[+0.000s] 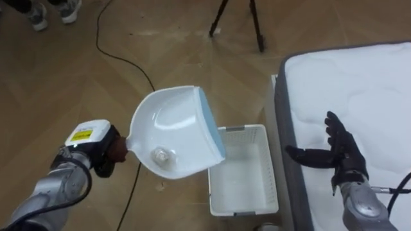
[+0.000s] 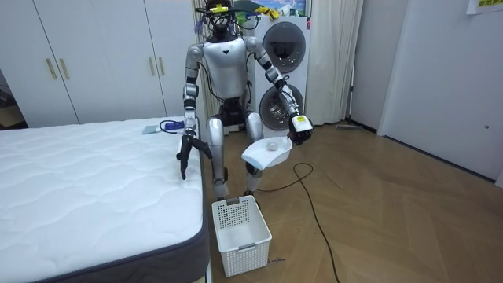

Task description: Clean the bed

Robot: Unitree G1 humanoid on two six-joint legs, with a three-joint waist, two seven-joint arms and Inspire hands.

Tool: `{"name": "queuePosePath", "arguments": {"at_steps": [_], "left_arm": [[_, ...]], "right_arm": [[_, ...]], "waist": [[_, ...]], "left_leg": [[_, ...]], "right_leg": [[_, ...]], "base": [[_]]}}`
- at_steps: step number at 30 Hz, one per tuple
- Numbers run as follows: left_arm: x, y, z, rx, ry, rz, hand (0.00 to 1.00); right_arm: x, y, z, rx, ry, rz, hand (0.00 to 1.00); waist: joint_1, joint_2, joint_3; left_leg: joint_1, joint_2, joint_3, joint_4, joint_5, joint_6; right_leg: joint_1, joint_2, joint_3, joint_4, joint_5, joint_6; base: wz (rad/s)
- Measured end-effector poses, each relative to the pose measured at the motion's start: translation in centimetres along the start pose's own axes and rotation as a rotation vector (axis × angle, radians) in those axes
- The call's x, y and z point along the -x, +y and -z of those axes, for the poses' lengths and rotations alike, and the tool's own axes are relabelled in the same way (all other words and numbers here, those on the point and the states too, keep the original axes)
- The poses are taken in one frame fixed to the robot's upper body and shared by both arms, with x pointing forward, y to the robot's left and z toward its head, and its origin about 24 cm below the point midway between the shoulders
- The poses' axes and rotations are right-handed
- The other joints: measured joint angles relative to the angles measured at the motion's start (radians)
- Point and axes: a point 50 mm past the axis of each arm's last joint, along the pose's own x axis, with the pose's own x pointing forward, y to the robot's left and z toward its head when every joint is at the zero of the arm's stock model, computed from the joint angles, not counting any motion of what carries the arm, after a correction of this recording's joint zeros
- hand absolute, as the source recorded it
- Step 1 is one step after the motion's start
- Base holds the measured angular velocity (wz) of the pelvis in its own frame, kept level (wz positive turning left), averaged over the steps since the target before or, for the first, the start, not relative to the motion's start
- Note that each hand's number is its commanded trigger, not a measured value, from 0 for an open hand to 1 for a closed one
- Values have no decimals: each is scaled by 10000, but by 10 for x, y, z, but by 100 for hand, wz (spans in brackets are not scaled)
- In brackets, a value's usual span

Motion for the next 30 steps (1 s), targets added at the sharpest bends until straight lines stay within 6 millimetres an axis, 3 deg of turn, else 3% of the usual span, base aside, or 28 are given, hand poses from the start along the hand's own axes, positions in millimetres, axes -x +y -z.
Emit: {"name": "queuePosePath", "arguments": {"at_steps": [9,24,30], "left_arm": [[-8,7,-14,-1067,-379,55,100],[-11,-1,-27,-2869,-811,954,100],[-16,8,-23,-2980,-446,1285,100]], "right_arm": [[-7,9,-16,179,-694,-197,0],[-9,24,-20,883,-995,-330,0],[-11,27,-24,859,-1076,-386,0]], "waist": [[-203,113,-9],[-526,124,-7],[-558,344,-4]], "left_leg": [[-627,-71,249,110,42,73],[-642,-112,452,-98,77,136],[-626,-11,600,-235,95,167]], "right_leg": [[-877,-136,200,408,-12,-9],[-990,-203,304,384,-23,45],[-1005,-100,365,203,77,54]], "base": [[-5],[-1],[-5]]}}
